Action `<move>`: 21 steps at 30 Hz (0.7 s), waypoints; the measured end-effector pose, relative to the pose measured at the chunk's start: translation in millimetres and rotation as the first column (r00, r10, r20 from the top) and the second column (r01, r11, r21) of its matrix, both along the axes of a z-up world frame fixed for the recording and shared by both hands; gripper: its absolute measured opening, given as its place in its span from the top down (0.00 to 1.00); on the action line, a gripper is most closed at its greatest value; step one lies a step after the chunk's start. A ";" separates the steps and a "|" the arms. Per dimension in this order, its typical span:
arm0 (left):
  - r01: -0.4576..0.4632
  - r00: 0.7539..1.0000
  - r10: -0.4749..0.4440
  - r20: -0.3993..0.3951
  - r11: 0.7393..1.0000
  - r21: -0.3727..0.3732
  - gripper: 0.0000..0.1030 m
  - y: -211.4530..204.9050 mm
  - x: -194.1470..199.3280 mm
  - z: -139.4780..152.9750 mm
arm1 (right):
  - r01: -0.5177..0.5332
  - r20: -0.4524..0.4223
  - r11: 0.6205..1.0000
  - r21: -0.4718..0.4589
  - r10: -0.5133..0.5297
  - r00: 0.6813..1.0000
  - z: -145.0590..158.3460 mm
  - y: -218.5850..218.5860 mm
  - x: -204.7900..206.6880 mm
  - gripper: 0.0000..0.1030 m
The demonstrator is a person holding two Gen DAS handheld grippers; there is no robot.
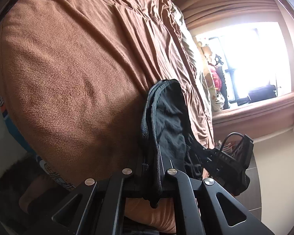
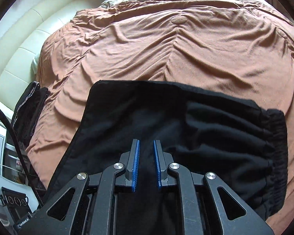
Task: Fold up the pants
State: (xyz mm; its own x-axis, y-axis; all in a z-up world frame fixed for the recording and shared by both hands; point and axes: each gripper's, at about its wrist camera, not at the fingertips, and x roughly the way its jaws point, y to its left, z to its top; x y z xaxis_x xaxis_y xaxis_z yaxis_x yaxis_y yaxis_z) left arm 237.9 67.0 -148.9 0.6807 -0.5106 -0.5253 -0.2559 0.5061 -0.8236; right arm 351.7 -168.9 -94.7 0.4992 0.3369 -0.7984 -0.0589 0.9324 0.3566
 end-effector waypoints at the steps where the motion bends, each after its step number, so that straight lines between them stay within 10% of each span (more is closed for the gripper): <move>1: 0.001 1.000 -0.001 0.005 1.000 0.001 0.93 -0.8 0.3 2.5 | 0.004 0.001 1.000 -0.004 -0.004 1.000 -2.5 -0.9 -6.3 0.88; 21: 0.107 0.986 -0.118 0.118 0.990 0.095 0.93 -31.5 23.2 54.8 | 0.041 -0.077 0.975 0.218 -0.024 0.997 -37.2 -39.6 -86.6 0.88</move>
State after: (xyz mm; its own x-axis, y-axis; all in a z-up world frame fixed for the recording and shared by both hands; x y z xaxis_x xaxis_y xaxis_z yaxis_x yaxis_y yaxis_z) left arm 261.1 35.5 -94.1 0.6837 -0.5427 -0.4878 -0.0932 0.5980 -0.7960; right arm 265.1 -208.5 -131.9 0.4553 0.4925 -0.7417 0.0044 0.8318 0.5551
